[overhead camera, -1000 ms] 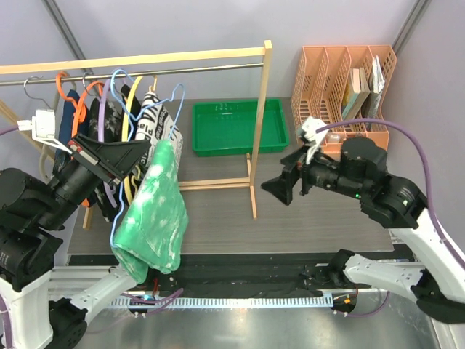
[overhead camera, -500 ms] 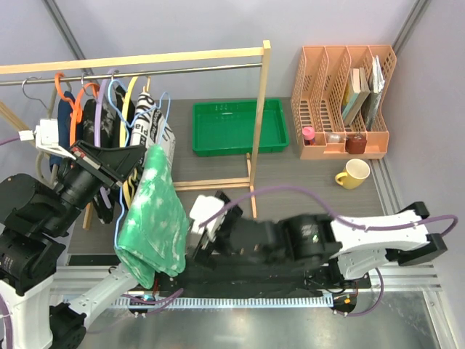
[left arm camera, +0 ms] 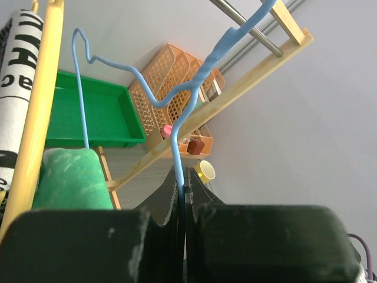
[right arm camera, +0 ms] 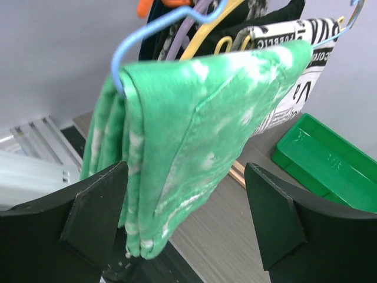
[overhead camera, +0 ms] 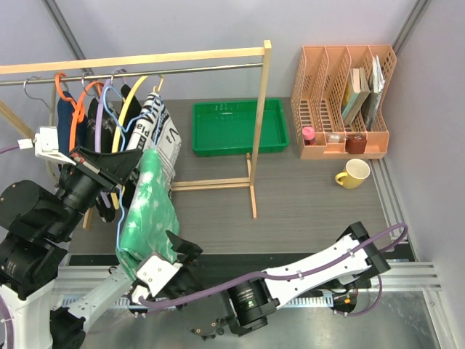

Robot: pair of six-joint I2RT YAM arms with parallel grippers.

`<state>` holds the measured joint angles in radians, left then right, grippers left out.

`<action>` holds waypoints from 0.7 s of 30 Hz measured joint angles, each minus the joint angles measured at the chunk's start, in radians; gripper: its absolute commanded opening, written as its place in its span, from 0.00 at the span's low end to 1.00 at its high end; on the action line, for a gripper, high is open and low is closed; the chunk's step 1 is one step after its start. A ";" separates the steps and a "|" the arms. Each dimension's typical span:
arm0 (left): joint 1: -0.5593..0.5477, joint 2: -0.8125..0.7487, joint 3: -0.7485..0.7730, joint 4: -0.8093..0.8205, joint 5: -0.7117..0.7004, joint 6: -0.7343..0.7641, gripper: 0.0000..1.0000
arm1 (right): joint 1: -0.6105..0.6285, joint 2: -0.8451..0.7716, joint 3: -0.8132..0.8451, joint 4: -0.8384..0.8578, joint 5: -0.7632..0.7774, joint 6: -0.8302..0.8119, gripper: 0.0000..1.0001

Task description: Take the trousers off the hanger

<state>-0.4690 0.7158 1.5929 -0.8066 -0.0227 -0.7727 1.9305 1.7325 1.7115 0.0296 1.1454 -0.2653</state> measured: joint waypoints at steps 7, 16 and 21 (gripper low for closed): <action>0.000 -0.008 -0.012 0.000 -0.013 0.010 0.01 | 0.018 0.080 0.091 0.164 0.066 -0.102 0.69; 0.000 -0.008 -0.013 0.000 -0.013 0.016 0.01 | 0.017 0.101 0.102 0.285 0.095 -0.152 0.64; 0.000 -0.008 -0.013 0.000 -0.011 0.018 0.01 | 0.009 0.108 0.102 0.315 0.095 -0.153 0.63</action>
<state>-0.4690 0.7074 1.5795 -0.8066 -0.0334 -0.7551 1.9392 1.8400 1.8133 0.3450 1.2407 -0.4179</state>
